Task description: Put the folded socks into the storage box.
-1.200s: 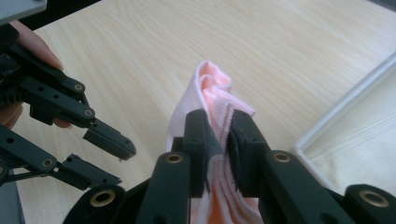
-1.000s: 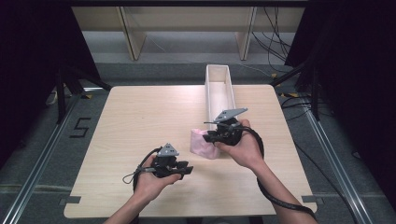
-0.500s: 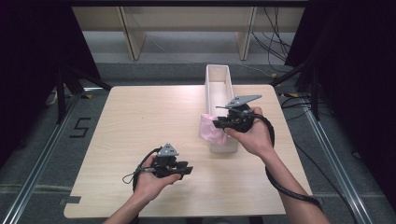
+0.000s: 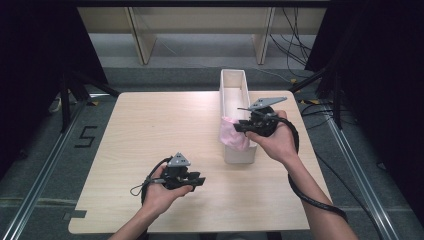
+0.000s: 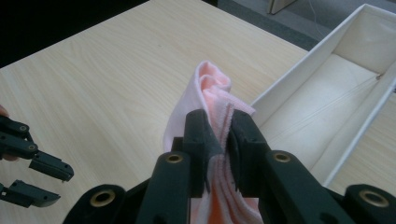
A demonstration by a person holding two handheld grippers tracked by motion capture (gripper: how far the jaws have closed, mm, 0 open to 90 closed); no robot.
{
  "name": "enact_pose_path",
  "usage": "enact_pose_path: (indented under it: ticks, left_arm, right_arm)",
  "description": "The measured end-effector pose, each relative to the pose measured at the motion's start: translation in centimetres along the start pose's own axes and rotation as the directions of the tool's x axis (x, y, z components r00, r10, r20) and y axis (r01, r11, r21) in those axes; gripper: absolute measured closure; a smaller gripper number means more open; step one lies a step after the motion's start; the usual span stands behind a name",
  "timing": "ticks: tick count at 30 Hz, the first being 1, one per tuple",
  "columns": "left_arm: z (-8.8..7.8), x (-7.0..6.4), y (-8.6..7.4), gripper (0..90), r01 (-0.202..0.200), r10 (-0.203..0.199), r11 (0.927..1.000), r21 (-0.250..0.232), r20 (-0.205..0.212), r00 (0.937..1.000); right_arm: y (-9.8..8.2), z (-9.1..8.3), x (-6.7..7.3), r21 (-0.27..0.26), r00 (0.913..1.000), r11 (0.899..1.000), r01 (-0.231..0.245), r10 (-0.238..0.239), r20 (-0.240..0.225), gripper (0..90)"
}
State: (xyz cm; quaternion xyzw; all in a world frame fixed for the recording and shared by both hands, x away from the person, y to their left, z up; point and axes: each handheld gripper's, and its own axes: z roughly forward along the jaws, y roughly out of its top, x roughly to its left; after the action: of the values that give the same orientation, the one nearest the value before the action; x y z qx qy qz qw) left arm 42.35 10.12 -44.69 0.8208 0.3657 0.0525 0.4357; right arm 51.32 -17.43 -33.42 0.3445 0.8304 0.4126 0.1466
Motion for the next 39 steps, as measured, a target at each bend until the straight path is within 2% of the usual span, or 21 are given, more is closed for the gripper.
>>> enact_pose_path:
  ticks: [4,7,8,11,13,14,15,16,17,19,24,26,27,28,30,31,33,35,38,39]
  left_arm:
    - [-0.1,0.1,0.0,67.4,-0.014,0.014,0.9999,0.001,-0.006,0.9999]
    - [-0.1,0.1,0.0,67.0,-0.003,0.003,0.9999,-0.014,-0.011,0.9999]
    - [-0.1,0.2,0.0,66.7,-0.008,0.008,0.9997,-0.022,-0.006,1.0]
    - [-0.3,0.4,0.1,65.6,-0.032,0.032,0.9995,-0.009,-0.025,0.9992]
    - [-0.3,0.4,0.0,64.4,-0.015,0.014,0.9995,-0.028,-0.03,0.9994]
    - [-0.4,0.5,0.0,63.6,-0.034,0.033,0.9993,-0.015,-0.042,0.9986]
    - [-0.5,0.6,0.0,62.9,-0.043,0.043,0.999,-0.011,-0.047,0.998]
    - [-0.5,0.6,0.0,62.2,-0.039,0.038,0.9991,-0.015,-0.053,0.9978]
    - [-0.4,0.6,0.0,61.4,-0.028,0.026,0.9993,-0.027,-0.057,0.998]
    - [-0.5,0.8,0.0,59.1,-0.05,0.049,0.9987,-0.013,-0.069,0.9964]
    - [-0.6,1.1,-0.1,52.1,-0.049,0.047,0.9986,-0.02,-0.09,0.9948]
    - [-0.6,1.2,-0.2,49.0,-0.048,0.046,0.9986,-0.019,-0.099,0.994]
    - [-0.6,1.3,-0.2,47.3,-0.049,0.046,0.9986,-0.02,-0.104,0.9935]
    - [-0.6,1.3,-0.2,45.4,-0.048,0.046,0.9987,-0.02,-0.11,0.9929]
    - [-0.6,1.5,-0.3,42.5,-0.049,0.046,0.9987,-0.017,-0.119,0.9918]
    - [-0.6,1.4,-0.3,41.3,-0.041,0.038,0.9989,-0.023,-0.125,0.9915]
    - [-0.6,1.5,-0.3,40.3,-0.046,0.043,0.9988,-0.018,-0.13,0.9906]
    - [-0.6,1.6,-0.4,39.4,-0.044,0.041,0.9988,-0.02,-0.131,0.9906]
    - [-0.7,1.6,-0.4,39.4,-0.045,0.042,0.9988,-0.021,-0.133,0.9903]
    - [-0.7,1.6,-0.3,39.6,-0.047,0.043,0.9987,-0.021,-0.134,0.9901]
  right_arm:
    - [0.1,-0.2,-0.6,0.008,1.0,1.0,-0.003,0.003,0.003,78.3]
    - [0.1,-0.3,-0.9,0.003,0.9999,1.0,-0.005,0.005,0.015,78.3]
    - [0.1,-0.1,-0.8,-0.008,0.9997,1.0,-0.022,0.022,0.01,78.3]
    - [0.1,-0.3,-1.2,-0.005,0.9997,1.0,-0.011,0.011,0.021,78.3]
    - [0.1,-0.3,-1.3,0.002,0.9994,1.0,-0.03,0.03,0.02,78.3]
    - [0.1,-0.4,-1.3,0.006,0.9991,0.999,-0.035,0.035,0.025,78.2]
    - [0.1,-0.3,-1.5,0.003,0.9995,1.0,-0.021,0.021,0.025,78.2]
    - [0.1,-0.2,-1.5,-0.009,0.9989,0.999,-0.038,0.038,0.026,78.3]
    - [0.1,-0.3,-1.7,0.006,0.9992,1.0,-0.025,0.025,0.031,78.2]
    - [0.1,-0.2,-1.9,0.001,0.9991,1.0,-0.024,0.024,0.035,78.2]
    - [-0.1,-0.1,-2.4,-0.003,0.9986,1.0,-0.022,0.022,0.048,78.3]
    - [-0.1,-0.1,-2.6,-0.004,0.9981,0.999,-0.035,0.036,0.051,78.3]
    - [-0.1,-0.1,-2.8,-0.007,0.9984,1.0,-0.021,0.022,0.053,78.3]
    - [-0.1,-0.2,-2.8,-0.005,0.9976,0.999,-0.039,0.04,0.057,78.3]
    - [-0.1,-0.1,-3.0,-0.018,0.9972,0.999,-0.03,0.031,0.068,78.3]
    - [-0.1,-0.2,-3.0,-0.008,0.9972,0.999,-0.041,0.042,0.063,78.3]
    - [-0.1,-0.1,-3.2,-0.004,0.9974,1.0,-0.025,0.025,0.067,78.2]
    - [-0.1,0.0,-3.2,-0.001,0.9967,0.999,-0.052,0.052,0.063,78.2]
    - [-0.2,0.3,-3.5,-0.001,0.997,1.0,-0.031,0.031,0.07,78.3]
    - [-0.2,0.4,-3.4,-0.009,0.996,0.999,-0.04,0.041,0.079,78.2]
